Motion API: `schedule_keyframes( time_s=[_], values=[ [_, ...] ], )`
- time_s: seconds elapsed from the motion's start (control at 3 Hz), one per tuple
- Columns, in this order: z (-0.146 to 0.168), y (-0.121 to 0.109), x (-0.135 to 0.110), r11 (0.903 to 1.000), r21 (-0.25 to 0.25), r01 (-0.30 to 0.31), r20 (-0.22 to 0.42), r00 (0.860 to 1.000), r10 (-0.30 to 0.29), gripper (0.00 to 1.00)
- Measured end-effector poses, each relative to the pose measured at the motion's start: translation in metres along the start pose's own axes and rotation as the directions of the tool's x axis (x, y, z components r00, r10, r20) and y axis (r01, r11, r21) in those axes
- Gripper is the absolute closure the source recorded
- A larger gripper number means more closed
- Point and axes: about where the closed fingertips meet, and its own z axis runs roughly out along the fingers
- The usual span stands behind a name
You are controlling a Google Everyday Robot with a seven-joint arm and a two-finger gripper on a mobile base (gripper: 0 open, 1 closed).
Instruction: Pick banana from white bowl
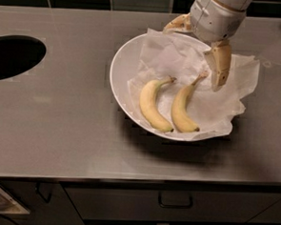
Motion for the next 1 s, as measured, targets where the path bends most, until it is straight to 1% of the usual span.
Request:
schedule_keyframes(
  time_s=[0.33,0.67,1.0],
  values=[
    [0.021,-0.002,-0.002,0.9989,-0.039,0.024,0.048,0.999,-0.023,0.0],
    [0.035,0.0,0.0,0.9982,-0.056,0.02,0.079,0.997,-0.016,0.05],
    [0.036,0.008,0.003,0.9985,-0.055,-0.006,0.084,0.996,0.011,0.11]
  ],
)
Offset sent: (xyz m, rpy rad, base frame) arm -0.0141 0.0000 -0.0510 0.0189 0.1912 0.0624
